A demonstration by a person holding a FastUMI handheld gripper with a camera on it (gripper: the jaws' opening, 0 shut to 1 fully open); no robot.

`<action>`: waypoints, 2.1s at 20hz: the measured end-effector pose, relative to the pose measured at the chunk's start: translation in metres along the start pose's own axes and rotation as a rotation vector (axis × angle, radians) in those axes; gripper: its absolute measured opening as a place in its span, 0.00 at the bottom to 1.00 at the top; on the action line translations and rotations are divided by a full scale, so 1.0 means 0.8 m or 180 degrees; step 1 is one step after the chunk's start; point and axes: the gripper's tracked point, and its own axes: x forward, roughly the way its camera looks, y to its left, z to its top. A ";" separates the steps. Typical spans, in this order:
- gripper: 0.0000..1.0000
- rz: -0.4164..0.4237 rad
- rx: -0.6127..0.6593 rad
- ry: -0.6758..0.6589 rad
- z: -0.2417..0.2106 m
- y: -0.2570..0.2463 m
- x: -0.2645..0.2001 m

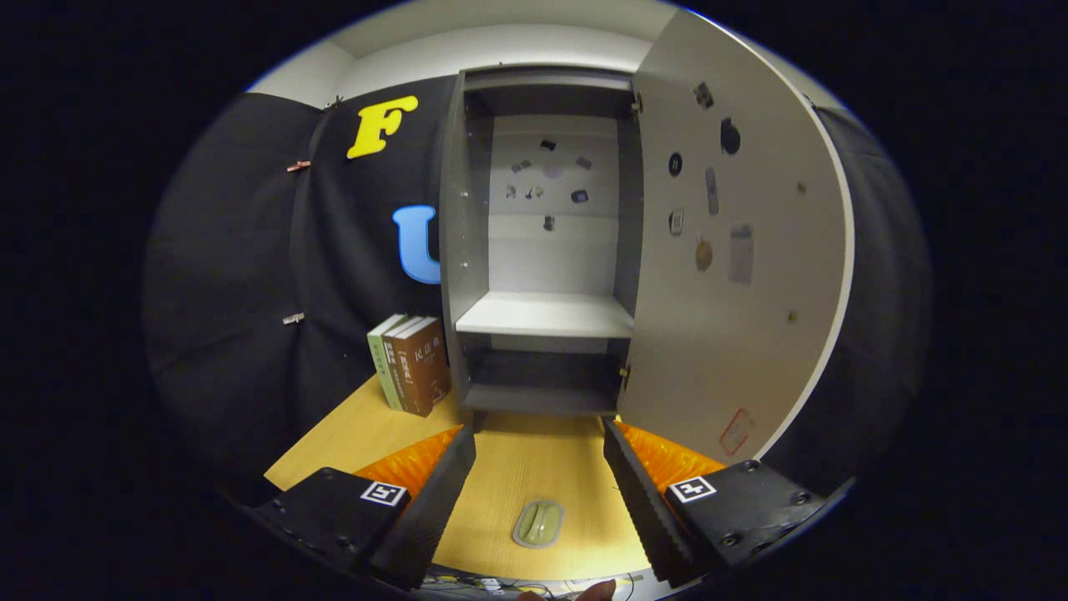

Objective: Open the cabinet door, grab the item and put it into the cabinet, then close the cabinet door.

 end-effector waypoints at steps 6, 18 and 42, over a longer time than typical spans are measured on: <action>0.98 -0.0046 0.0356 0.0863 -0.175 -0.002 0.071; 0.71 -0.0350 0.0397 0.1740 -0.390 -0.025 0.195; 0.16 -0.0048 0.0442 0.0692 -0.093 -0.013 0.128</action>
